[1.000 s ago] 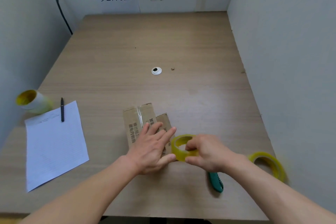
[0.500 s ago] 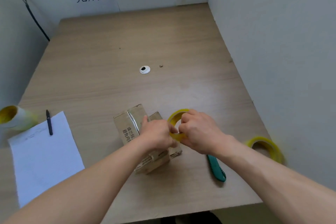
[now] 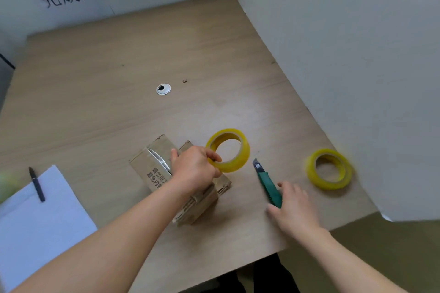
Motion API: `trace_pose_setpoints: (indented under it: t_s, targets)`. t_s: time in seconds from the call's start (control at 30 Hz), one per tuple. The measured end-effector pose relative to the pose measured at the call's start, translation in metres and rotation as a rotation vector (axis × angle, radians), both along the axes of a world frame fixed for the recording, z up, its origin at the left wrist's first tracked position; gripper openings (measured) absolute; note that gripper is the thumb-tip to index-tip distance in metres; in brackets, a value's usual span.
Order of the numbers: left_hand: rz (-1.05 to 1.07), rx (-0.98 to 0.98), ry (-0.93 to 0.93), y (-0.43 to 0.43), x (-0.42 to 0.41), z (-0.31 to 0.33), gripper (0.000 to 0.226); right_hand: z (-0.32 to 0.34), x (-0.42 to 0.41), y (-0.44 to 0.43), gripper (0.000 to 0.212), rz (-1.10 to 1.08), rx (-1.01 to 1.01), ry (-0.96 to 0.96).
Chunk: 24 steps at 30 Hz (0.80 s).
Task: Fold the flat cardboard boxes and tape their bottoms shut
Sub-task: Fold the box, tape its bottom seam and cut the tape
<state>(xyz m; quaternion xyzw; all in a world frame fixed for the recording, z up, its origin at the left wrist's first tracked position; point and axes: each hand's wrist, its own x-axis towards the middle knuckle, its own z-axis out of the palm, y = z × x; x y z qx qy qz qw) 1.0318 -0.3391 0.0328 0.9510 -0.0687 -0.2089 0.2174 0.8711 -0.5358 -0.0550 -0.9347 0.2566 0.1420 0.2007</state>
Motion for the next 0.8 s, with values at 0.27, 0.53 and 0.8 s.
trace_pose_setpoints:
  t_s: [0.27, 0.53, 0.8]
  targets:
    - [-0.009, -0.023, 0.037, 0.001, 0.000, 0.004, 0.019, -0.002, -0.022, 0.008, 0.025, -0.098, 0.355, -0.242]
    - [-0.010, -0.035, 0.052, 0.001, 0.001, 0.010, 0.021, 0.025, -0.049, 0.031, 0.019, -0.020, 0.579, -0.572]
    - [-0.007, -0.026, 0.033, 0.001, 0.000, 0.011, 0.021, 0.035, -0.034, 0.045, 0.019, 0.046, 0.600, -0.607]
